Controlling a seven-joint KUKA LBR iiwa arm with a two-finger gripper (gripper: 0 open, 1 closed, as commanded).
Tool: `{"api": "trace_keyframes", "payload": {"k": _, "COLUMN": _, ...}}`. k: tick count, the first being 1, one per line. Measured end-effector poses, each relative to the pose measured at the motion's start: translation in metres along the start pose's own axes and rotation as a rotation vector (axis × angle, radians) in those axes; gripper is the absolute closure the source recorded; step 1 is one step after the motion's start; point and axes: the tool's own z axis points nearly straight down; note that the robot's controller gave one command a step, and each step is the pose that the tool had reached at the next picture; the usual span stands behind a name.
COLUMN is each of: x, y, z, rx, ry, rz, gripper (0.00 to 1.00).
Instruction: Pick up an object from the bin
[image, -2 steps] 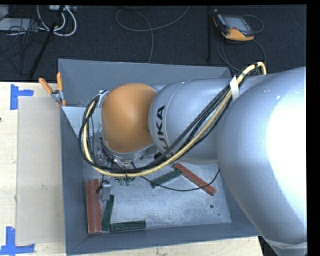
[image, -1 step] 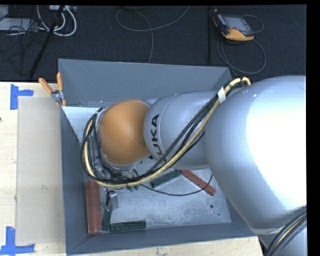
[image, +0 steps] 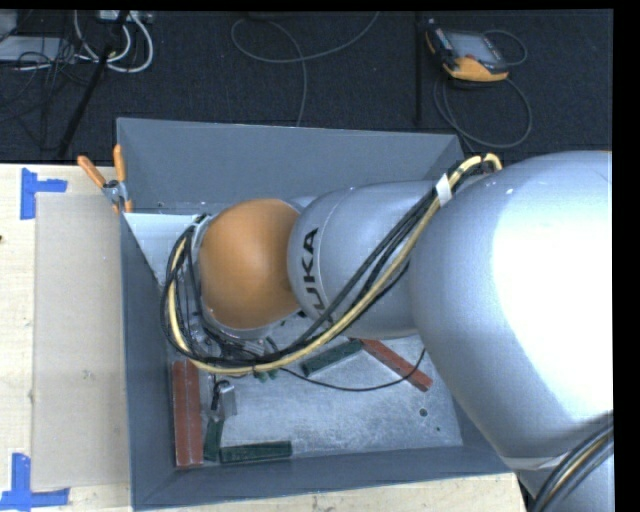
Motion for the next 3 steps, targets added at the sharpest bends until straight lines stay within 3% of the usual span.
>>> {"api": "trace_keyframes", "payload": {"k": 1, "x": 0.0, "y": 0.0, "z": 0.0, "rx": 0.0, "ry": 0.0, "rz": 0.001, "gripper": 0.0}}
{"api": "trace_keyframes", "payload": {"k": 2, "x": -0.037, "y": -0.073, "z": -0.091, "rx": 0.005, "ry": -0.014, "rz": -0.089, "gripper": 0.0}}
{"api": "trace_keyframes", "payload": {"k": 3, "x": -0.005, "y": -0.097, "z": -0.018, "rx": 0.0, "ry": 0.006, "rz": -0.112, "gripper": 0.0}}
